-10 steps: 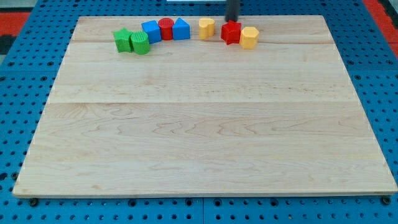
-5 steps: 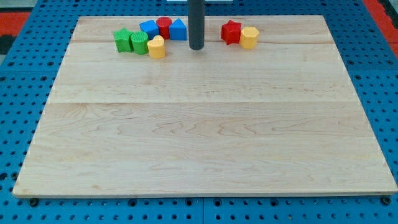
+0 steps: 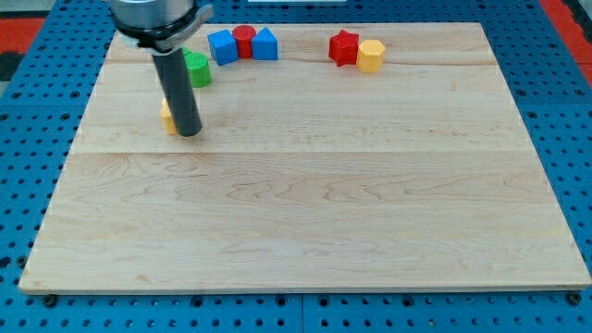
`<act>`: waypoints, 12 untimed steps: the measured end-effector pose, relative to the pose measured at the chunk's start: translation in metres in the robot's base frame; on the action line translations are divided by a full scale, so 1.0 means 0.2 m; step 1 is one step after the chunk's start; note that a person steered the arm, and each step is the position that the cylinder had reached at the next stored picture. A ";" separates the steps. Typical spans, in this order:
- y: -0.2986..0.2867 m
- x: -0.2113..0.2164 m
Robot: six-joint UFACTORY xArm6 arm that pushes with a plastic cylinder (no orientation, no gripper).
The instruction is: Slide the yellow heart to the top left corner
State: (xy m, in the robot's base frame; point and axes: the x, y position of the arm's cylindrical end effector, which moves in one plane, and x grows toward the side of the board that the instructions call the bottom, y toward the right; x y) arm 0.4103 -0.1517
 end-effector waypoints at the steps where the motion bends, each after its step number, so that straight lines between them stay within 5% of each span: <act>1: -0.12 -0.12; 2: -0.08 -0.33; 4: -0.34 -0.09; 6: -0.44 -0.57; 7: -0.45 -0.40; 8: -0.57 -0.51; 11: -0.48 -0.63; 12: -0.26 -0.74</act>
